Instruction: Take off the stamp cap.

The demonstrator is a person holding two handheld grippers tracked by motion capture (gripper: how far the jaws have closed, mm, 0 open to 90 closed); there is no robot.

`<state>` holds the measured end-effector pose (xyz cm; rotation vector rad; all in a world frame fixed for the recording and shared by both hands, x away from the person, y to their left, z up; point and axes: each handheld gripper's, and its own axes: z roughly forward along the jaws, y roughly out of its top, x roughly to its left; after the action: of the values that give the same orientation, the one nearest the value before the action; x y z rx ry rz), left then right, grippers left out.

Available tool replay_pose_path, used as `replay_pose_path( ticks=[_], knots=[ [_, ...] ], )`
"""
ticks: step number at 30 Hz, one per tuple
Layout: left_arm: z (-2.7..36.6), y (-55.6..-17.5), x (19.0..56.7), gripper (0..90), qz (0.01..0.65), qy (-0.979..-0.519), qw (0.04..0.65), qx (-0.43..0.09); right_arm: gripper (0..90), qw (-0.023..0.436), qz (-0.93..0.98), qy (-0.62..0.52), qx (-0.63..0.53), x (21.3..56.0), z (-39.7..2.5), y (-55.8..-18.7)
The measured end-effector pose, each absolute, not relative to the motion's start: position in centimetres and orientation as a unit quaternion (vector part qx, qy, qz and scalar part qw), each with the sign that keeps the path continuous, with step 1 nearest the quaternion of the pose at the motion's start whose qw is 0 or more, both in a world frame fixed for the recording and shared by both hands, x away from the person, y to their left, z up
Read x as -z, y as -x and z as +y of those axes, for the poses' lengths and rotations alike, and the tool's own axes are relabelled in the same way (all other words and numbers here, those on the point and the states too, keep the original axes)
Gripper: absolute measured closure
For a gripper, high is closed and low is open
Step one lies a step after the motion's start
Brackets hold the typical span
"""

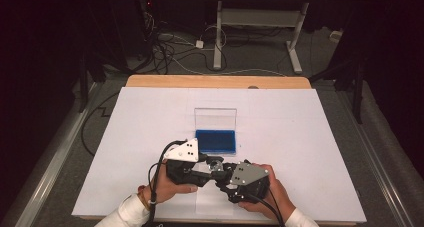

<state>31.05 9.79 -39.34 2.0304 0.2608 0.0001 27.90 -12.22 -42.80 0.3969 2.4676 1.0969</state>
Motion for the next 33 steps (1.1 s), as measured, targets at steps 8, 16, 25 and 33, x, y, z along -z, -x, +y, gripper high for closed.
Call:
replay_pose_path(
  ticks=[8, 16, 25, 33],
  knots=[
    [9.7, -31.0, 39.4, 55.0, 0.118, -0.845, 0.522, -0.007, 39.0, 0.201, 0.886, -0.146, -0.392, 42.8, -12.2, -27.9],
    [9.6, -30.9, 39.4, 55.1, 0.136, -0.83, 0.54, -0.026, 39.0, 0.171, 0.878, -0.178, -0.409, 42.8, -12.3, -28.5],
    [11.2, -30.8, 39.0, 55.2, 0.157, -0.811, 0.561, -0.051, 39.0, 0.154, 0.856, -0.238, -0.433, 42.4, -14.5, -29.9],
    [11.9, -31.2, 38.6, 55.2, 0.16, -0.81, 0.561, -0.061, 38.9, 0.194, 0.865, -0.213, -0.411, 42.2, -14.5, -29.1]
  ],
)
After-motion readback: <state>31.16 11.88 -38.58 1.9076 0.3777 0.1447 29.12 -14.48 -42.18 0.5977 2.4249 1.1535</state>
